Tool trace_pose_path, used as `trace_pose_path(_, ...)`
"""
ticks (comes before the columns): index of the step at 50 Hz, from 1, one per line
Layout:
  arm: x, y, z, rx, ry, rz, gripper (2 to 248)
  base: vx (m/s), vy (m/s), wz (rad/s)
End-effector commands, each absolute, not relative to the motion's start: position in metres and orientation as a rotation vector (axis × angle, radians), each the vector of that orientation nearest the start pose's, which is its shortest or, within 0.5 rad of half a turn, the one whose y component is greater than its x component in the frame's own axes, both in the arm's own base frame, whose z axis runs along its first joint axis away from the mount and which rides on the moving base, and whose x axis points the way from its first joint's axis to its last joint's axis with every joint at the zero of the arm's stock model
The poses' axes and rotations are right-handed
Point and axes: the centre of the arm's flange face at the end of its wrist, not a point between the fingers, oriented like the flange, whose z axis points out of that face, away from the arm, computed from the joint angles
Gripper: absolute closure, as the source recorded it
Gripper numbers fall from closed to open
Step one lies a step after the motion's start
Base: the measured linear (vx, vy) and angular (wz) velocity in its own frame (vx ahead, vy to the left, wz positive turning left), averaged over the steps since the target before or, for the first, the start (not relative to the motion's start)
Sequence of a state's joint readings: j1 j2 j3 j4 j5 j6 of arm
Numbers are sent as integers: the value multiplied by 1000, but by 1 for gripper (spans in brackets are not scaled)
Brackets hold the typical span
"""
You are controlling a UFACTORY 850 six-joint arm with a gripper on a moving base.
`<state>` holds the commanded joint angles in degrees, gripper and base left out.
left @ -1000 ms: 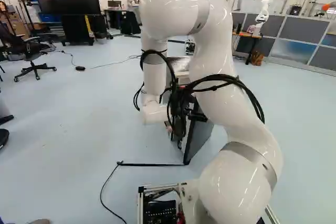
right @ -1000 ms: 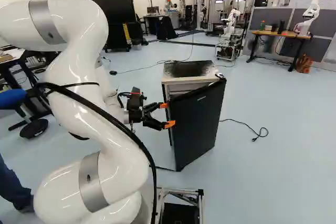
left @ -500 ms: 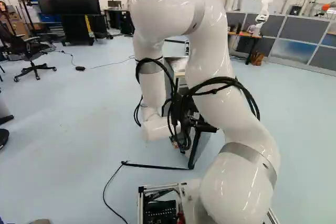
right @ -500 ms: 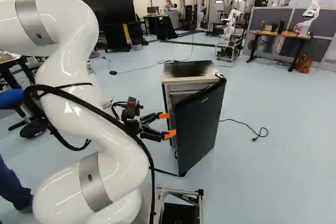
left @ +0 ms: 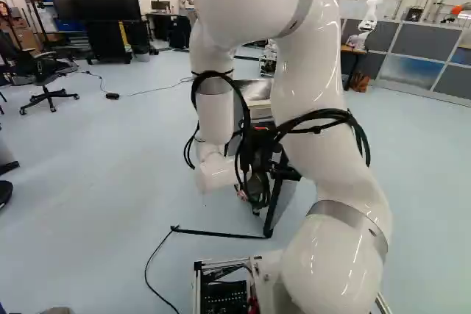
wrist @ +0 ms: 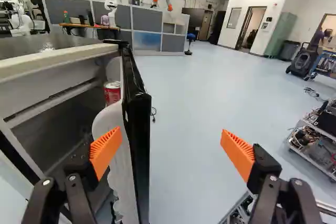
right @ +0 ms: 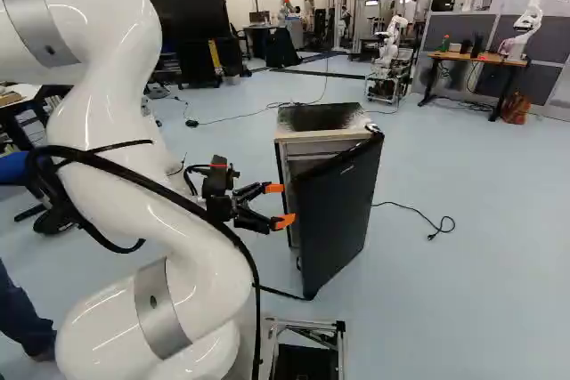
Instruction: Grab a drink from the fridge
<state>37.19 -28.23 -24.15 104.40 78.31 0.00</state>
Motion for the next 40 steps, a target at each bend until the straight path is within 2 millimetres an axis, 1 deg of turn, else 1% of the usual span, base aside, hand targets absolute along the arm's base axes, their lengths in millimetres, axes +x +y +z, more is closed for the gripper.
trace_pose_path(11,276,101,275,1670,-1105,1355,3,0,0,0)
trace_pose_path(15,276,103,280,1675,-1116,1367,3,0,0,0)
trace_pose_path(30,282,124,284,1711,-1116,1413,3,0,0,0)
trace_pose_path(40,298,138,287,1714,-1149,1433,3,0,0,0)
